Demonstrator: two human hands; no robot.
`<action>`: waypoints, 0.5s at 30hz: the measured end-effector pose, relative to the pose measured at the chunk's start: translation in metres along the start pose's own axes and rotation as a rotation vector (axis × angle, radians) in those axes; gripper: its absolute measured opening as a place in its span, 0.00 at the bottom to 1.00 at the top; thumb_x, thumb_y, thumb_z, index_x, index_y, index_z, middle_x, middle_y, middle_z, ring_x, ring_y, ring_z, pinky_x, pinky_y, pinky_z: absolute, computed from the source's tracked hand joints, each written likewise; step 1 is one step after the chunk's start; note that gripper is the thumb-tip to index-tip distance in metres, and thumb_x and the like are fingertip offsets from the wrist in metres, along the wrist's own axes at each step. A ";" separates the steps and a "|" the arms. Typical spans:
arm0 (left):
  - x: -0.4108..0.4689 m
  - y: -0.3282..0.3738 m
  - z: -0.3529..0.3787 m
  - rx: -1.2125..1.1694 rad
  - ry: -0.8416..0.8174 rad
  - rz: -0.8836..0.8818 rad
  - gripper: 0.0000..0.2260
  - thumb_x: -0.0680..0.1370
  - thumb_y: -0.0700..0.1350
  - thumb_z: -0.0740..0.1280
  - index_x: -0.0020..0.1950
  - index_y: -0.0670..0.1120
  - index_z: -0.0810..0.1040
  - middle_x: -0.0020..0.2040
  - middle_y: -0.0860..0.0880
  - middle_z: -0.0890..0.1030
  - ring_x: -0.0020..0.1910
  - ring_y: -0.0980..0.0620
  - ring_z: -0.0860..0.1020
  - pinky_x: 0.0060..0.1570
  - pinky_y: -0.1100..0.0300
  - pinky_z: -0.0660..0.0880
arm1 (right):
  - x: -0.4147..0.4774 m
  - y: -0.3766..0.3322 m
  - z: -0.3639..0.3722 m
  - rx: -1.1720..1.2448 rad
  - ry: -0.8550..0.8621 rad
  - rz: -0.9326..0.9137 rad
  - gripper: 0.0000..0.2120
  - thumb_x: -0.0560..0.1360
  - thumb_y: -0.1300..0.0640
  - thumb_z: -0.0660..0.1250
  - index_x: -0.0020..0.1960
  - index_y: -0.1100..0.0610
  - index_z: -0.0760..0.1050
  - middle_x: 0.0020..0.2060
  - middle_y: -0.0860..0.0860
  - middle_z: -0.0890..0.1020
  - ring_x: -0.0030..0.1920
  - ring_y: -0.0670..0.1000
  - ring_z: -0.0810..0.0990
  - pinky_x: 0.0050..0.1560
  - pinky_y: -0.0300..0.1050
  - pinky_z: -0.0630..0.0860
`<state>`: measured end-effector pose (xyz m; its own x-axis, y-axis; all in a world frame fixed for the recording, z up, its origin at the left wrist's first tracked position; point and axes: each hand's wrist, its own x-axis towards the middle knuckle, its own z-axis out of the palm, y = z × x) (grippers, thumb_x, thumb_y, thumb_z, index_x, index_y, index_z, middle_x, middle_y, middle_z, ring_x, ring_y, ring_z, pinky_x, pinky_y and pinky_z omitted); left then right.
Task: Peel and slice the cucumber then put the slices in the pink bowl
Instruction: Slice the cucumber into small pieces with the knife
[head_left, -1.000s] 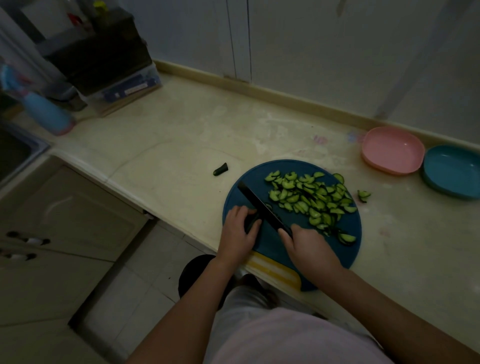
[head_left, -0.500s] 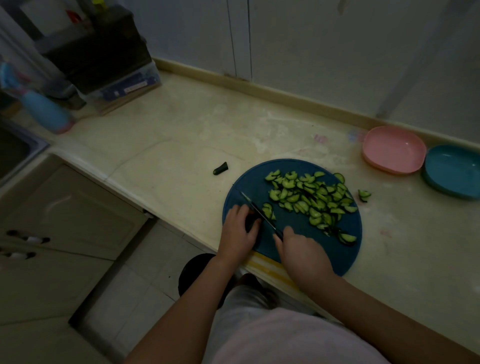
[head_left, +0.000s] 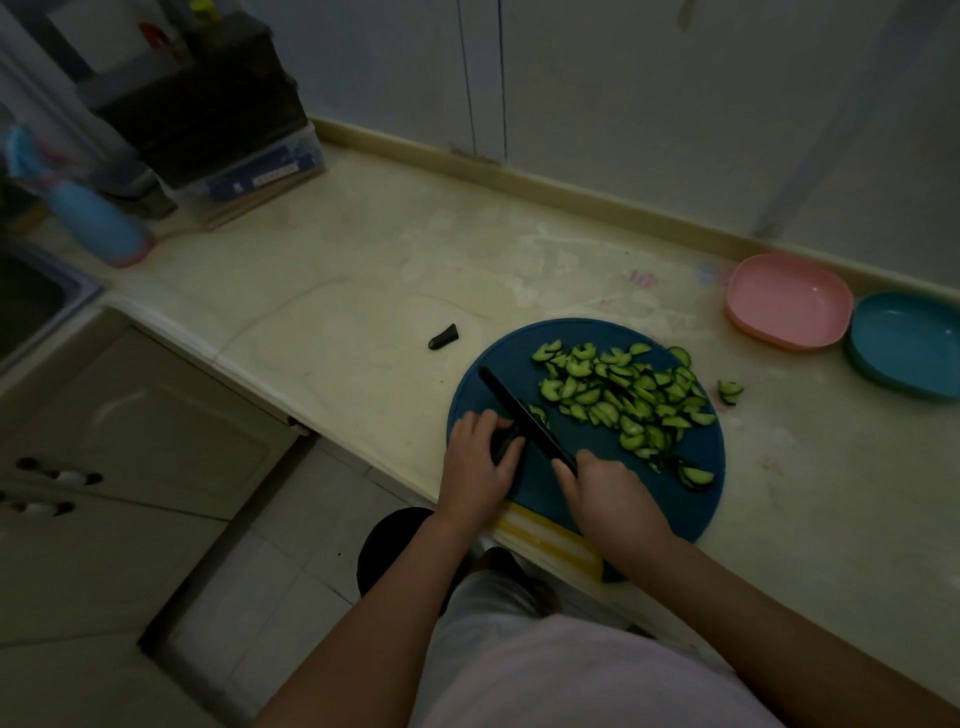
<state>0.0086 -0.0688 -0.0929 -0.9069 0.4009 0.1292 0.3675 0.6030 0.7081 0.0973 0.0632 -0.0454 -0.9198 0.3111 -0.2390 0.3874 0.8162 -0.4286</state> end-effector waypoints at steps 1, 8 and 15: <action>0.000 0.000 0.000 0.004 0.000 0.000 0.07 0.75 0.47 0.68 0.48 0.45 0.74 0.44 0.51 0.72 0.46 0.55 0.69 0.43 0.64 0.64 | -0.001 0.000 -0.001 -0.002 0.005 -0.009 0.16 0.81 0.45 0.50 0.42 0.55 0.64 0.41 0.56 0.80 0.42 0.56 0.79 0.35 0.44 0.66; 0.000 -0.002 0.001 0.010 -0.005 0.001 0.08 0.75 0.47 0.68 0.47 0.44 0.73 0.44 0.49 0.72 0.45 0.54 0.69 0.43 0.63 0.64 | -0.005 -0.005 -0.005 -0.052 0.018 -0.046 0.18 0.81 0.45 0.49 0.48 0.58 0.69 0.43 0.56 0.80 0.44 0.56 0.78 0.36 0.44 0.65; 0.000 -0.002 0.001 -0.018 -0.001 -0.001 0.07 0.75 0.45 0.68 0.46 0.44 0.73 0.43 0.50 0.73 0.45 0.53 0.69 0.43 0.64 0.64 | 0.000 -0.008 0.000 -0.067 -0.005 -0.042 0.18 0.81 0.46 0.49 0.49 0.58 0.70 0.43 0.57 0.80 0.44 0.56 0.78 0.35 0.44 0.65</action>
<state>0.0079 -0.0689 -0.0946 -0.9070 0.4013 0.1275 0.3626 0.5906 0.7209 0.0948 0.0571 -0.0416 -0.9349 0.2732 -0.2266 0.3430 0.8595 -0.3789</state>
